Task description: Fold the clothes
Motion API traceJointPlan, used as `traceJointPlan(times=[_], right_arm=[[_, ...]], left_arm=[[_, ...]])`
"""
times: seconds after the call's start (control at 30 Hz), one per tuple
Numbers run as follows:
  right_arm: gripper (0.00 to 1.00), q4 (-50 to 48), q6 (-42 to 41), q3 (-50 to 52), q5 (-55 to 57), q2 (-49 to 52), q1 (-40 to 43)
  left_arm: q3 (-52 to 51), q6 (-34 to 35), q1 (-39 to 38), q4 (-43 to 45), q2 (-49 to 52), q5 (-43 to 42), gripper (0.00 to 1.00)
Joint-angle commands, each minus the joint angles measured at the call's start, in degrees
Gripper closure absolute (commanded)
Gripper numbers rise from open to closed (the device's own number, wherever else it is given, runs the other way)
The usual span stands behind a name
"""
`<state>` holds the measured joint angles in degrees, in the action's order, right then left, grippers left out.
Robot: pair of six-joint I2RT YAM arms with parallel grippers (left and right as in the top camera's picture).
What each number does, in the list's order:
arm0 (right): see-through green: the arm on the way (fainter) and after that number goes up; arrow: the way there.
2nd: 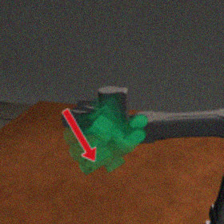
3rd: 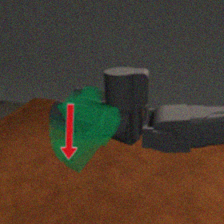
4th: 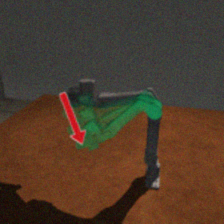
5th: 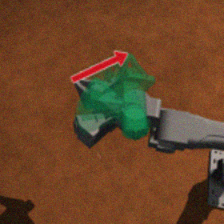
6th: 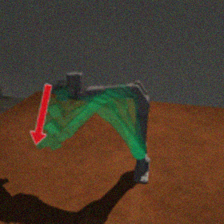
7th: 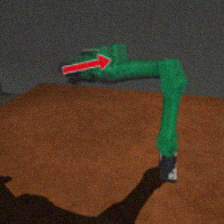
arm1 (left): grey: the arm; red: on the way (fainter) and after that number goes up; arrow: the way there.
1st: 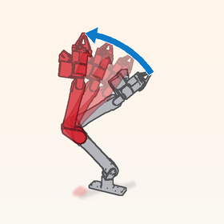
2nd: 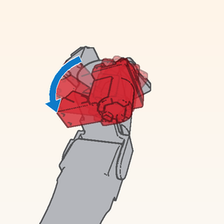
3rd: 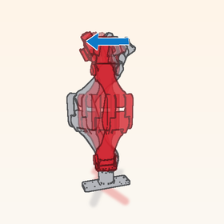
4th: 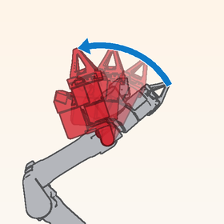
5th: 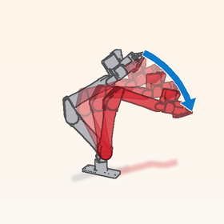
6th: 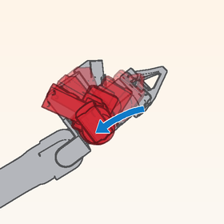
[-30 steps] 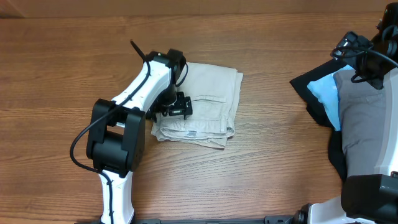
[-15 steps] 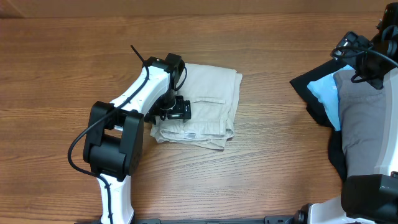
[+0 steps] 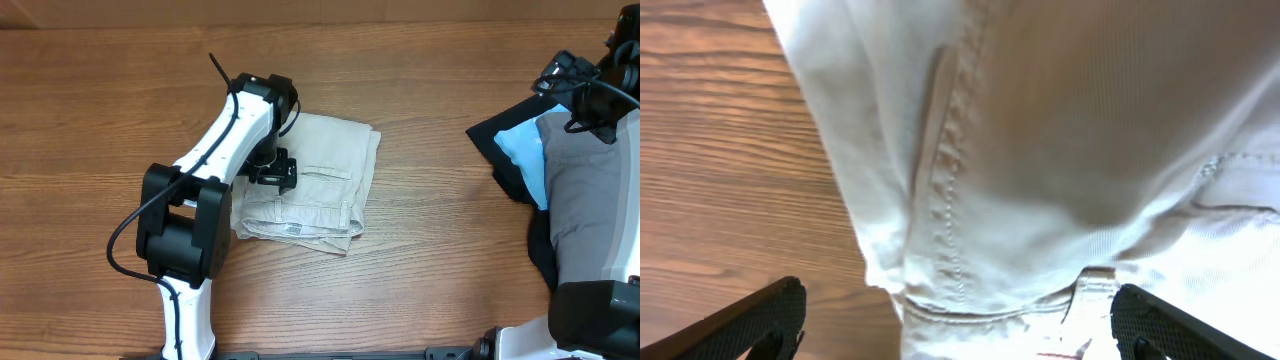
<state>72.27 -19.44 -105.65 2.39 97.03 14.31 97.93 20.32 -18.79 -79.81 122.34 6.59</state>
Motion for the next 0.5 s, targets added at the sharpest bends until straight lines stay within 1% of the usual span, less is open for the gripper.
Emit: traceJointPlan(times=[0.0, 0.3, 0.47], right_arm=[[0.0, -0.13, -0.04, -0.17, 0.52, -0.15, 0.13], [0.0, -0.13, -0.04, -0.17, 0.52, -0.15, 0.13], [0.0, -0.13, -0.04, -0.17, 0.52, -0.15, 0.13]], left_arm=[[1.62, -2.8, -0.31, -0.26, -0.48, 2.49, 0.0], [1.55, -3.61, -0.33, -0.07, -4.04, 1.16, 0.0], [-0.31, -3.61, -0.26, 3.8, -9.27, -1.99, 0.0]])
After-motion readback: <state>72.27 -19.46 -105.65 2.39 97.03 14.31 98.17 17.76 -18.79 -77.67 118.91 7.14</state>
